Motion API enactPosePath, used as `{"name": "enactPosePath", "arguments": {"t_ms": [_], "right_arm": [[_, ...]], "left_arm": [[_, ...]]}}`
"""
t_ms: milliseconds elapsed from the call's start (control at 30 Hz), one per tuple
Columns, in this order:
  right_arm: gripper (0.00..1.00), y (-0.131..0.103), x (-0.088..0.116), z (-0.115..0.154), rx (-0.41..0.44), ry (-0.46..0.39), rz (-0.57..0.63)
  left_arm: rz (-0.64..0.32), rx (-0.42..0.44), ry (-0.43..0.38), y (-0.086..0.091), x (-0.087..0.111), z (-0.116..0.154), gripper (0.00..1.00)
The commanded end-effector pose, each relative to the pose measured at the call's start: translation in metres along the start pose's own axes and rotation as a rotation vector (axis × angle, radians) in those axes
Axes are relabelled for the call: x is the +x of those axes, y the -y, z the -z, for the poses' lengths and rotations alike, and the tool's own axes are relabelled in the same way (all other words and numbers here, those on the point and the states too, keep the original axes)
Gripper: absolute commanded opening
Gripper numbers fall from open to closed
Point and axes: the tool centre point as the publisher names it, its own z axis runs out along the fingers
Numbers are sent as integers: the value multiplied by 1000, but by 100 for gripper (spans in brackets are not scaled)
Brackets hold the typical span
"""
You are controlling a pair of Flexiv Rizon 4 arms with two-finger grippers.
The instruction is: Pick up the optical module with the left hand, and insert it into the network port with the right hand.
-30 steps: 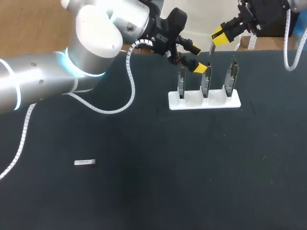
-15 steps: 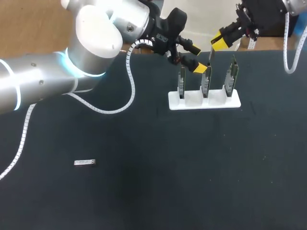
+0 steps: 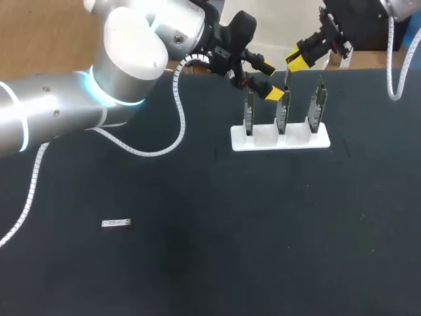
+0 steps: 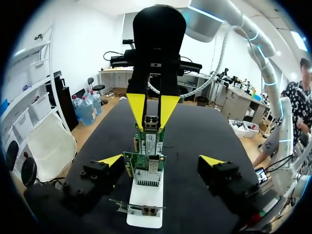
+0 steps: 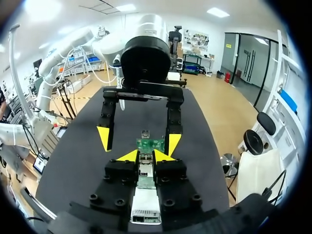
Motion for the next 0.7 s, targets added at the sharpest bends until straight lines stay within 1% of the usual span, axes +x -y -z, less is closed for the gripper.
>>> {"name": "enactPosePath", "arguments": {"t_ms": [33,700], "right_arm": [[0,-3,-1,-1,11,-11,1],[0,-4,4,-9,7,-17,-15]], "left_arm": [[1,4,-6,-2,-1,0,100],[1,4,-6,-2,-1,0,100]]}}
